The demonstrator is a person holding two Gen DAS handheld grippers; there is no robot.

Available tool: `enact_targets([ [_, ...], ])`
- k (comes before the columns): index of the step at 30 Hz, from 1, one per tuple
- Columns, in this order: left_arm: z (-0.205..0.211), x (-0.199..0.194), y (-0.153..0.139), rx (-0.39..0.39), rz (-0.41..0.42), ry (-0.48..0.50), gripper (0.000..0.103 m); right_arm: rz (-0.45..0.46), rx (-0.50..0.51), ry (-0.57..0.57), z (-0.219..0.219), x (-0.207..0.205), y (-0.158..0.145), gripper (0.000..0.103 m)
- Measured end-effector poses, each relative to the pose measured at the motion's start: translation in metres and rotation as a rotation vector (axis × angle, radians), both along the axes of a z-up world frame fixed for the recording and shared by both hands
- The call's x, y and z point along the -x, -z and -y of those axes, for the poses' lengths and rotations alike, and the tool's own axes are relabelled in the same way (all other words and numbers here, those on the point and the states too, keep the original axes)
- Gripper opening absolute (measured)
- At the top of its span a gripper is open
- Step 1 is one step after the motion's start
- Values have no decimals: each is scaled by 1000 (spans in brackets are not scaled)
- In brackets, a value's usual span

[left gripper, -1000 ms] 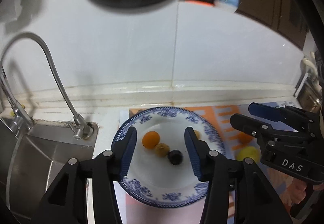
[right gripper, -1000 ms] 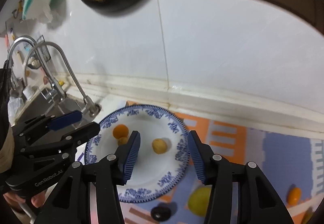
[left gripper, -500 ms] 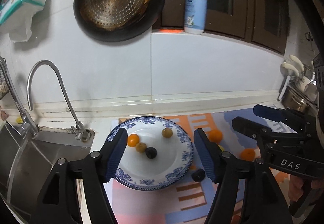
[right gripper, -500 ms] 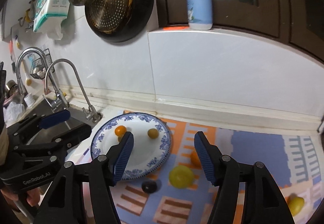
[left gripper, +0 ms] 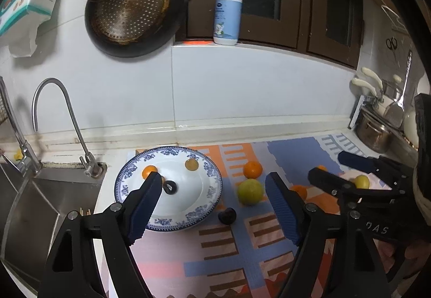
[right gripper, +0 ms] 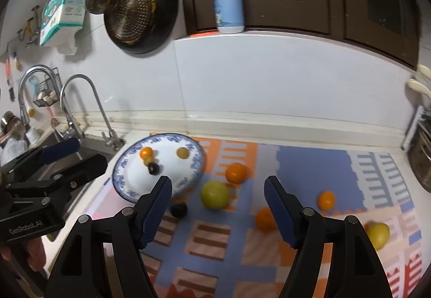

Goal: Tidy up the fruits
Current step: 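Withdraw both open grippers from the plate toward the fruits on the mat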

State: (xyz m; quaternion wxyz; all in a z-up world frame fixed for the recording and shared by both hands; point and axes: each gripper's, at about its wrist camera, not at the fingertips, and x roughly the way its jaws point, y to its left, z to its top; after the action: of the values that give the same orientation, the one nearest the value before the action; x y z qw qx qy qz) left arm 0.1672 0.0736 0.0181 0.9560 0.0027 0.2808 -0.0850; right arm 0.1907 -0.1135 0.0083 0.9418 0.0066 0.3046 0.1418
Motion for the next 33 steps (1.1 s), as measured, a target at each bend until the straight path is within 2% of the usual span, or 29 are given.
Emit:
enact_targets([
  [7, 13, 7, 19, -6, -10, 12, 78, 10, 38, 52, 17, 15, 8, 72],
  [13, 19, 6, 40, -2, -32, 17, 78, -27, 44, 45, 24, 19, 26, 72],
  [18, 23, 3, 56, -10, -48, 20, 78, -23, 78, 45, 24, 22, 39, 72],
  [26, 29, -7, 81, -12, -102, 21, 78, -34, 111, 20, 22, 19, 58, 72],
  [33, 34, -21, 98, -33, -146, 23, 76, -90, 81, 36, 31, 4, 81, 72],
])
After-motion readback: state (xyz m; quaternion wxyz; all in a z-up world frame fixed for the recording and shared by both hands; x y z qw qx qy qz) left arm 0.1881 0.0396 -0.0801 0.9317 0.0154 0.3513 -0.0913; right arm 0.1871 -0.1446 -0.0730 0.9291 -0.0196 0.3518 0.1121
